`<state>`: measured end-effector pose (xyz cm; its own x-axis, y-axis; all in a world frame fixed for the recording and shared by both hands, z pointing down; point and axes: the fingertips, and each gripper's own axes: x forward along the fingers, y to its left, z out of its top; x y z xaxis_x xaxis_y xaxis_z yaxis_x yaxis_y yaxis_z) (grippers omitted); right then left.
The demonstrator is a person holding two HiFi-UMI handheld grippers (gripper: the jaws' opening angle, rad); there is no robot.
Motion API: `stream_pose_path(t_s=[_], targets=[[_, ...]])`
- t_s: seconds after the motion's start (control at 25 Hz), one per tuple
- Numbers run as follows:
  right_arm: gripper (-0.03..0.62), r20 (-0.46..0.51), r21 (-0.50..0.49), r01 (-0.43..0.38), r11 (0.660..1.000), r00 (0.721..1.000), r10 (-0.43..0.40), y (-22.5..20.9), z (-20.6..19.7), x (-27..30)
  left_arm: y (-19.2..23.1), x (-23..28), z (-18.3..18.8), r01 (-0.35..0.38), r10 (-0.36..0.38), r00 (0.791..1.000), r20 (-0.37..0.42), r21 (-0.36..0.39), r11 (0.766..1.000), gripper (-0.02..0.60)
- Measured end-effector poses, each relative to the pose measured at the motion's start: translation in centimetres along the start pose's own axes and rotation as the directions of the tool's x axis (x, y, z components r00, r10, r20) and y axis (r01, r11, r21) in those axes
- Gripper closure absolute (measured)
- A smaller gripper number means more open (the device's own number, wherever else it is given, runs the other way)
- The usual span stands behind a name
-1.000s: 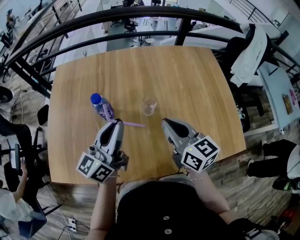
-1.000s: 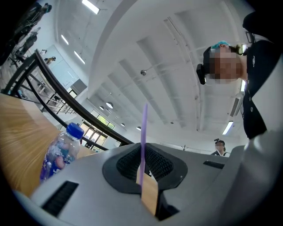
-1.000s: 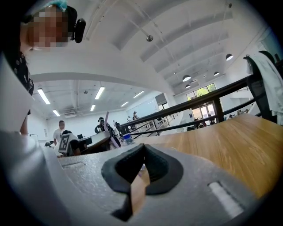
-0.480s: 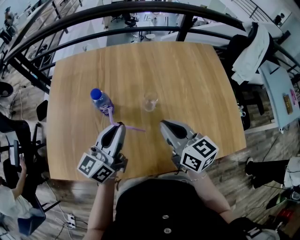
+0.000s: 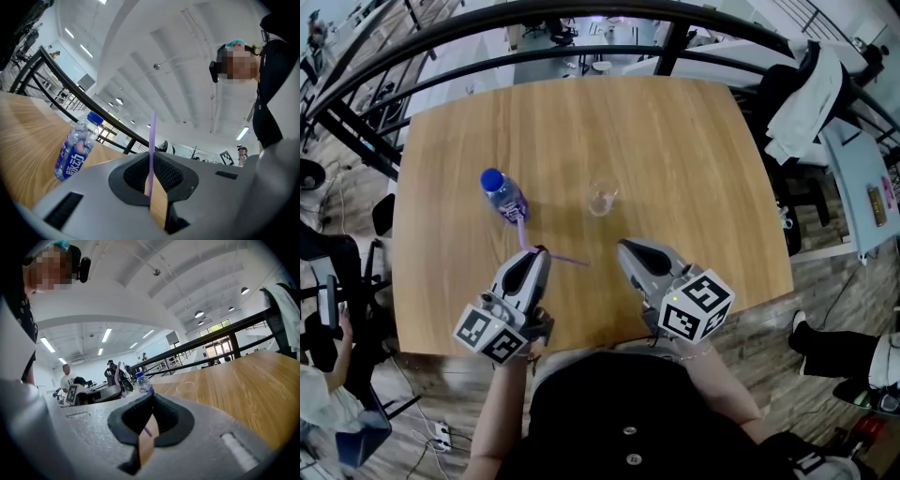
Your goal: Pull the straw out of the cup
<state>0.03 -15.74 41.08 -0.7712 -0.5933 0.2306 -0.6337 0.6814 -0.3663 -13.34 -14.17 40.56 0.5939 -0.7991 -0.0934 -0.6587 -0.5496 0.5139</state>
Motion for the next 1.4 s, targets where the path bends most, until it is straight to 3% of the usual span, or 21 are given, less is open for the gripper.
stream_pose_path(t_s=[0.44,1.4], targets=[[0.595,0.023,-0.017,0.021,1.0,1.0,-0.021,-0.2,0.5,0.1,-0.3,0.5,-0.1,0.0,0.0,1.0,0.001,-0.012,1.0,0.541],[0.597,-0.003,-0.037,-0.016,0.999,1.0,0.016,0.3,0.0,0.4,-0.5,0.8,-0.4,-0.004,0.004,1.0,0.012,-0.031,1.0,0.541]])
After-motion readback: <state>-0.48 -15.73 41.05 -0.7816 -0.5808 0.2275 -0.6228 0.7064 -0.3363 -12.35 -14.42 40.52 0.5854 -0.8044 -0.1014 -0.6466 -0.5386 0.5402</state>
